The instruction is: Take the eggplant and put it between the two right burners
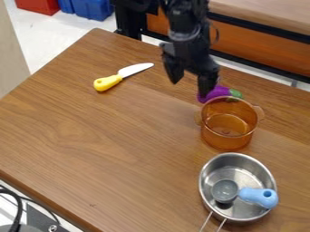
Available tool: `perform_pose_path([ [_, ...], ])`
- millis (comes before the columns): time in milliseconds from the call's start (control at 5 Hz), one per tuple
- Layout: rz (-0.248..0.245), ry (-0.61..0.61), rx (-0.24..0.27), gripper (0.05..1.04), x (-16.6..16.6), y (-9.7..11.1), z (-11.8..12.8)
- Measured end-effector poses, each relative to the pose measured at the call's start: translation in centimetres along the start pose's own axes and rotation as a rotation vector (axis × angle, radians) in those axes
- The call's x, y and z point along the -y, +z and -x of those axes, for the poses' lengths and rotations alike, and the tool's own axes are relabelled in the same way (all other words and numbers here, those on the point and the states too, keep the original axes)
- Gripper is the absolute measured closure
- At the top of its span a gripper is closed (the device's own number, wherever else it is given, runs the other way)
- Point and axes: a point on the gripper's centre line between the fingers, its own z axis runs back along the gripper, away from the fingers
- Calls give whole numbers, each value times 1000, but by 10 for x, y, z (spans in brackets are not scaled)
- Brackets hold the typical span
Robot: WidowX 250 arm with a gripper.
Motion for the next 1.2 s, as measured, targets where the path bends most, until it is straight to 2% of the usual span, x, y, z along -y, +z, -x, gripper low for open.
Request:
perform_pose_path([
  [200,-4,-203,-1,88,-7,-5,-16],
  [400,2,-310,-53,88,-14,-17,-35],
  [600,-13,-466,-100,88,-23,-33,-47],
  [800,-21,-559,-117,88,-24,-45,-54],
  [1000,-5,-619,-148,88,-18,-55,-52],
  [1200,43,-668,-128,88,-11,-57,-53],
])
